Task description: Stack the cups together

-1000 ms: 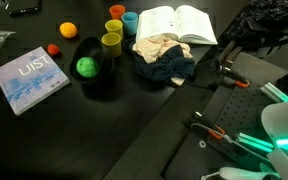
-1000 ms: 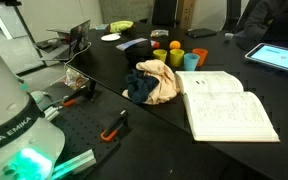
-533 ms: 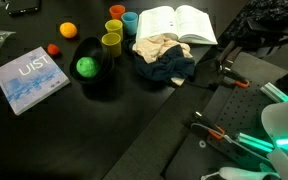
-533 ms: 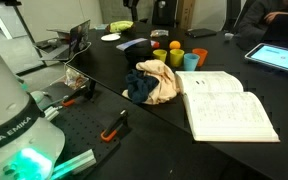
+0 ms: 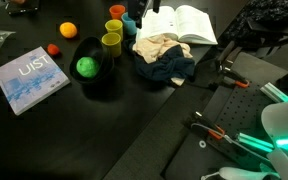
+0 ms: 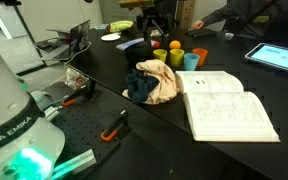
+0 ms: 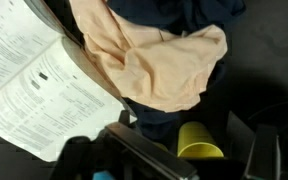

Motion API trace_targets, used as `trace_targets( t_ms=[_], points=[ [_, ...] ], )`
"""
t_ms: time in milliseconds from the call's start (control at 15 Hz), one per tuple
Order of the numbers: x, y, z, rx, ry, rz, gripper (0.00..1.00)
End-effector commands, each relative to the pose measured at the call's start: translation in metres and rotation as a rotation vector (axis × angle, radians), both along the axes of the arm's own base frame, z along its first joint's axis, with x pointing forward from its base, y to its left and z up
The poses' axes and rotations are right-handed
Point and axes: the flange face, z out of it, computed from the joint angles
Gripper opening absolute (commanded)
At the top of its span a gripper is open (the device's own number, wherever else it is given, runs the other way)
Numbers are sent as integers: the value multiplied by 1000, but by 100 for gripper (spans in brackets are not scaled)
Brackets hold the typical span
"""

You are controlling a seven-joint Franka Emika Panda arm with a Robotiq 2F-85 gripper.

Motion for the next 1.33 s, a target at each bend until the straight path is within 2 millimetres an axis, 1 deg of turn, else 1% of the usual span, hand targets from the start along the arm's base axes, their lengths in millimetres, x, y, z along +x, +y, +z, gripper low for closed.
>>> trace_targets(
  t_ms=[0, 267, 400, 533, 667, 800, 1067, 1267],
  points=[
    [37, 32, -18, 38, -86, 56, 100],
    [61, 66, -40, 56, -119, 159, 100],
    [68, 75, -50, 51, -104, 160, 100],
    [77, 80, -62, 27, -103, 111, 100],
    [86, 82, -70, 16, -103, 49, 100],
    [96, 78, -72, -5, -94, -28, 100],
    [109, 66, -69, -41, -64, -104, 100],
    [114, 57, -74, -59, -55, -161, 100]
  ],
)
